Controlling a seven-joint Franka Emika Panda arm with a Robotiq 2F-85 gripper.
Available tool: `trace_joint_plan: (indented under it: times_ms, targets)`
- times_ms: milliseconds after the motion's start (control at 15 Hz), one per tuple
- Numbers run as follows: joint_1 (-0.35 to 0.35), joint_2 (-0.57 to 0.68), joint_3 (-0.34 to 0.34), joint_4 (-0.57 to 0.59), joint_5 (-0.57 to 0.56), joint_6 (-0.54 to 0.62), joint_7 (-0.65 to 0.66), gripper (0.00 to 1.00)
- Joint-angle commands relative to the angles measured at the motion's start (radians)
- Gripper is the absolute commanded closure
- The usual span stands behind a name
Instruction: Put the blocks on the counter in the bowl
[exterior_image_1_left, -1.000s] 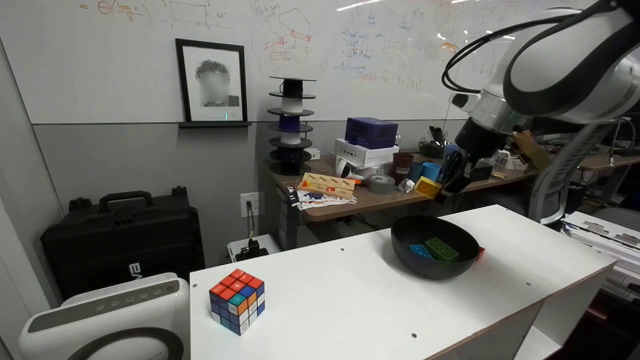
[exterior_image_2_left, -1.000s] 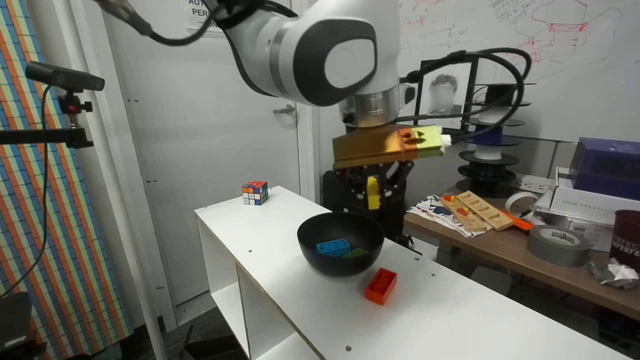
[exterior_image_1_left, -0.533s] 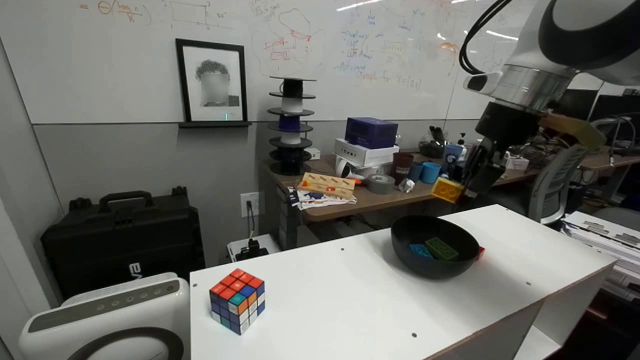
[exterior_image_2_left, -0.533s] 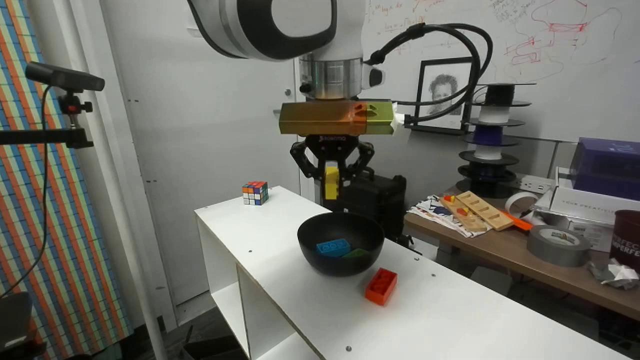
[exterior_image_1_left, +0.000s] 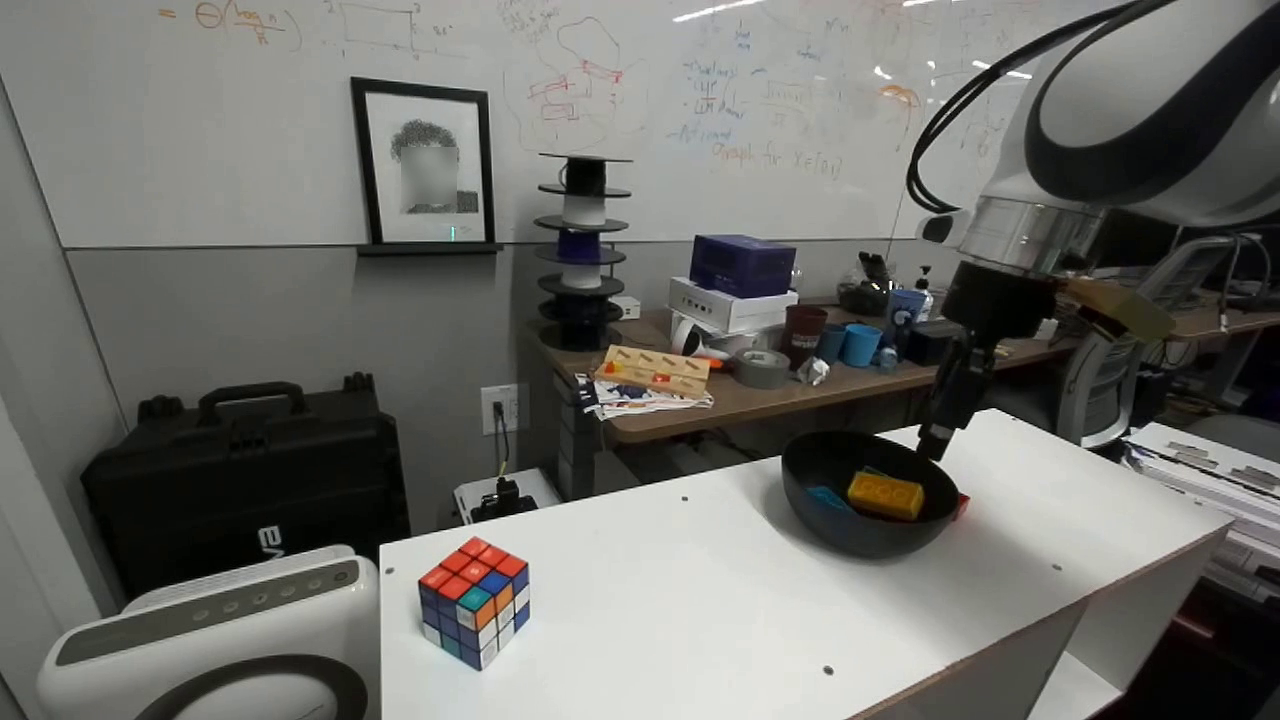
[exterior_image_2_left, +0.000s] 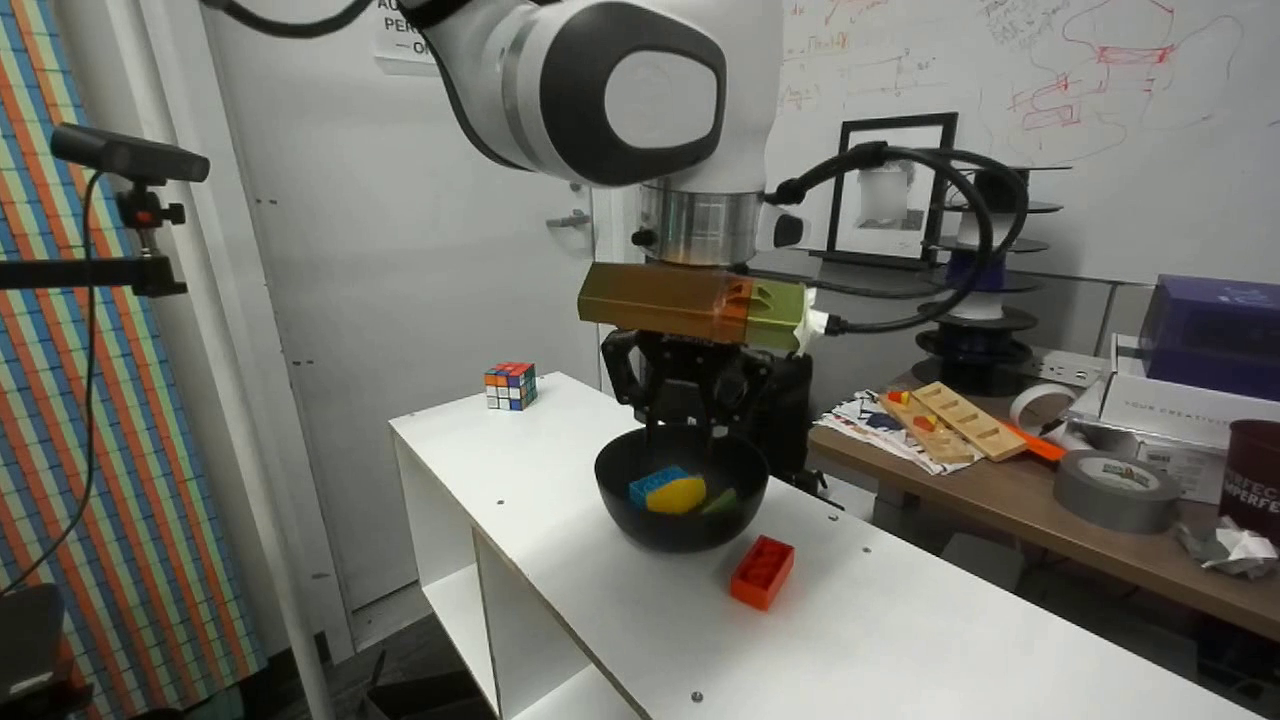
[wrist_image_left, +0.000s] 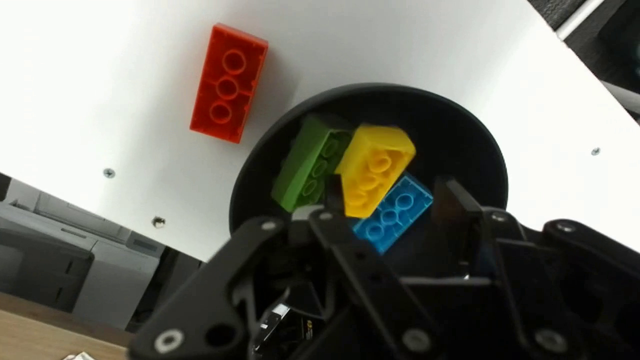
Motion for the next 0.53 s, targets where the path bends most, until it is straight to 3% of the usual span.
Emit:
trace_joint_plan:
  times_ms: [0,133,467]
  targets:
    - [0.012,0.04,0.002,0.063,0.026,-0.041,0.019,0.17]
    - [0.006,0.036,0.012,0.064,0.04,-0.041,0.019,0.02]
    - [0.024,-0.041,-0.009,-0.001,0.043,0.139,0.168,0.0]
